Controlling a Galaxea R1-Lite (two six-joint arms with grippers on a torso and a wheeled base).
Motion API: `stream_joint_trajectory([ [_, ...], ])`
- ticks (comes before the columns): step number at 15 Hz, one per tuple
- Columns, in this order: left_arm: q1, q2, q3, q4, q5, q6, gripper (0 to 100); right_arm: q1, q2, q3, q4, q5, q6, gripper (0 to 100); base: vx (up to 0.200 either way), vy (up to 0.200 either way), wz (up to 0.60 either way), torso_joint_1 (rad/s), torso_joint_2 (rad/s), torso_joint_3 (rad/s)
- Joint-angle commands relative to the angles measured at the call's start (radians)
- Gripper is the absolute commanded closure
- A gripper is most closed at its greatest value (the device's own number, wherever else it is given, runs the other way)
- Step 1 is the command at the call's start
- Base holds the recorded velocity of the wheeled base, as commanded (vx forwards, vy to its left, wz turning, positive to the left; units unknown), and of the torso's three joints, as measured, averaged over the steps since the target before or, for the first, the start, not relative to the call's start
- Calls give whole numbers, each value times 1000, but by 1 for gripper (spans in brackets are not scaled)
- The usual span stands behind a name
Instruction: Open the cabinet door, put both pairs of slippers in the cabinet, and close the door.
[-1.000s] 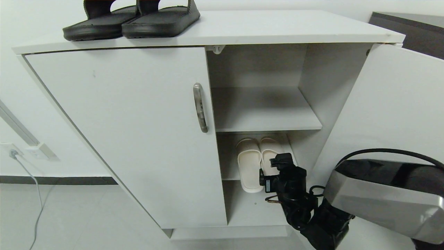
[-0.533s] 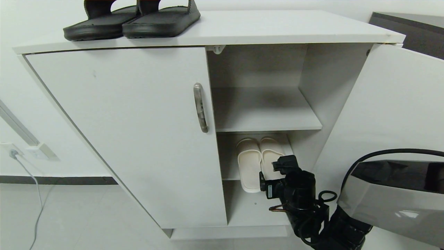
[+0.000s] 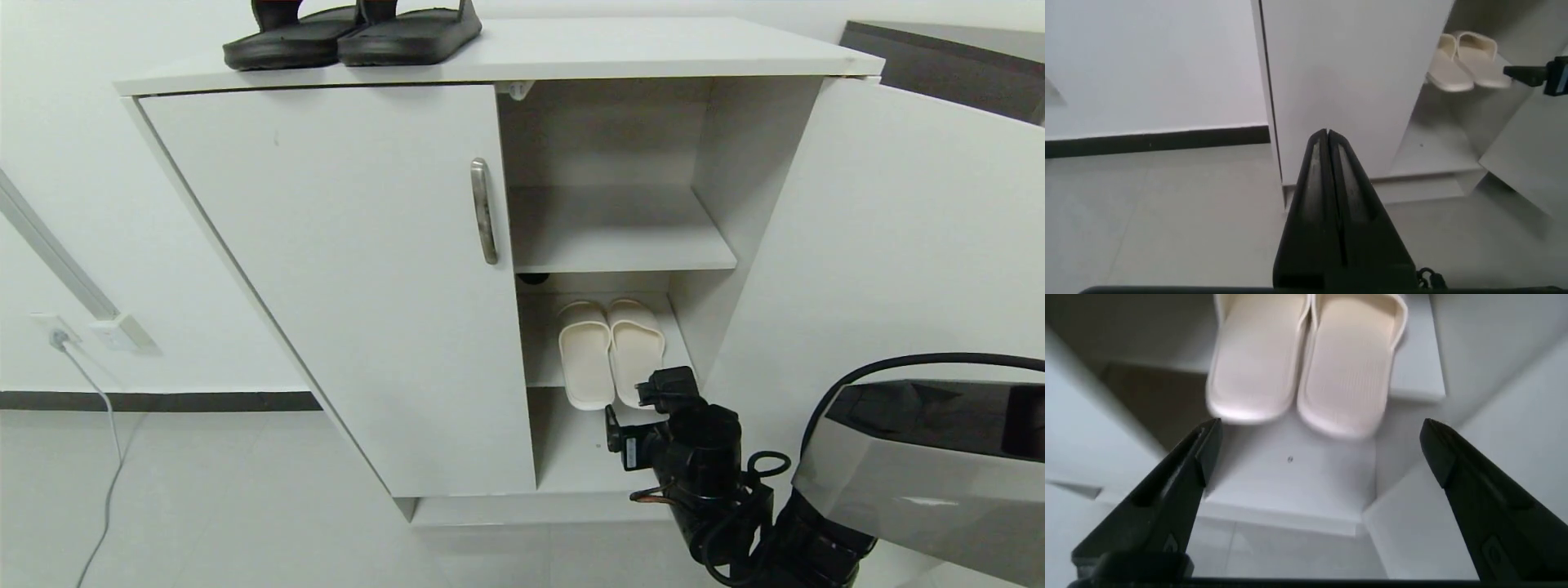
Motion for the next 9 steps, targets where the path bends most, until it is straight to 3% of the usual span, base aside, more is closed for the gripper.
stream_joint_trajectory([
  [1,0,0,0,0,0,0,100,1,-3,0,-8,0,-6,0,0,0,0,0,0,0],
  [9,0,3,-2,0,6,-18,100,10,-5,31,-19,0,-12,0,0,0,0,0,0,0],
])
